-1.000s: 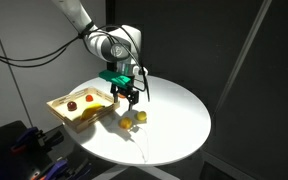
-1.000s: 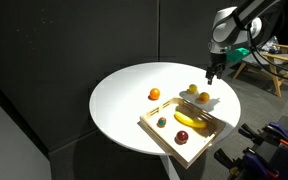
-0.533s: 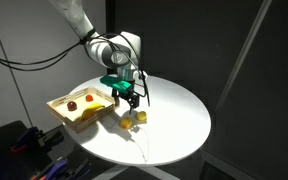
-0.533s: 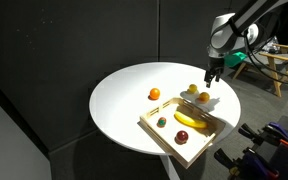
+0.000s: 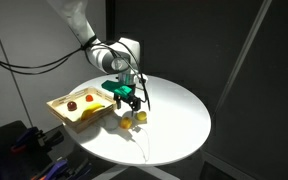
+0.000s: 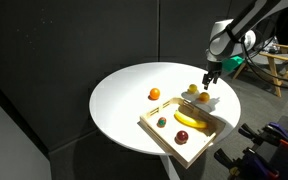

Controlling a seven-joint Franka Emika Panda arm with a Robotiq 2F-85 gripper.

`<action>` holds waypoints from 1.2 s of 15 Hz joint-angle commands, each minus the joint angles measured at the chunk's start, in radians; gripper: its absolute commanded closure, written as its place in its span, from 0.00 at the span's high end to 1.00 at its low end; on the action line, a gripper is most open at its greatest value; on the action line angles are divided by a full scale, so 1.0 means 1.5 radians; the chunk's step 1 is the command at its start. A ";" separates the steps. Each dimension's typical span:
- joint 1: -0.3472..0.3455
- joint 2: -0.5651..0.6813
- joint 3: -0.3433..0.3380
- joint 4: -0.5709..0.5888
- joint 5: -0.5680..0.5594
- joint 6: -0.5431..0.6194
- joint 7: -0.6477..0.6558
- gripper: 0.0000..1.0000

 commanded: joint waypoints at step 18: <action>-0.015 0.099 0.022 0.067 -0.010 0.040 0.023 1.00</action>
